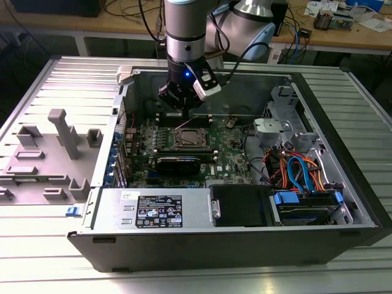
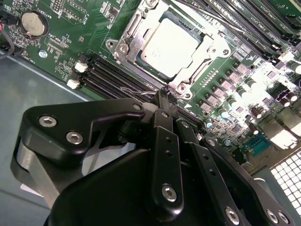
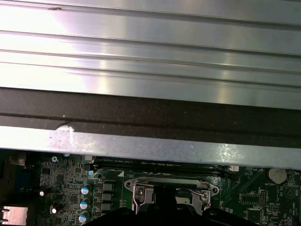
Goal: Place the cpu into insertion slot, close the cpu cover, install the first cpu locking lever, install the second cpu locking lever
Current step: 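Install the first cpu locking lever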
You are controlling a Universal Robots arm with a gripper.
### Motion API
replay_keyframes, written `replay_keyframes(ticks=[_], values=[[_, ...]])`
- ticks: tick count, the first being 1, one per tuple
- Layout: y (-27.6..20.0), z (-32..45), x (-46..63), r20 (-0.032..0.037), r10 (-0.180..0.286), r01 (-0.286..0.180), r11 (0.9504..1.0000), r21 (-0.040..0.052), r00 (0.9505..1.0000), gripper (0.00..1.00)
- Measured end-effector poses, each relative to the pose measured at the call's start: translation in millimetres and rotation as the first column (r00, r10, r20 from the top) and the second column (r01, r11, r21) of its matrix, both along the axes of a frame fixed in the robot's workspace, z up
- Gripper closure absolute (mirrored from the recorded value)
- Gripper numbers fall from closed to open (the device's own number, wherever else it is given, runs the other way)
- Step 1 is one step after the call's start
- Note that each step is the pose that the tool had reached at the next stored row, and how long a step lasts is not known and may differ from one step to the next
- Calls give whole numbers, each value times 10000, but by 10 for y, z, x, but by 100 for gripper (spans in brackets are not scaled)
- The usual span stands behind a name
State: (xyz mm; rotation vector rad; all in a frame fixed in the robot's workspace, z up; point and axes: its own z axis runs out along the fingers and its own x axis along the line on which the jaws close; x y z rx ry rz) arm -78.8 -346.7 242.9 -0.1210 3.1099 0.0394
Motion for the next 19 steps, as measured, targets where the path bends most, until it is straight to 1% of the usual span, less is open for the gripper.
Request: replay_keyframes(ticks=[5, 7, 9, 13, 19], values=[[0, -7, 0, 1, 0, 0, 10000, 2, 10000, 89], [0, -24, 0, 0, 0, 0, 10000, 1, 10000, 89], [0, -58, 0, 0, 0, 0, 10000, 1, 10000, 89], [1, -62, 0, 0, 0, 0, 10000, 1, 10000, 89], [33, -67, 3, 0, 0, 0, 10000, 1, 10000, 89]])
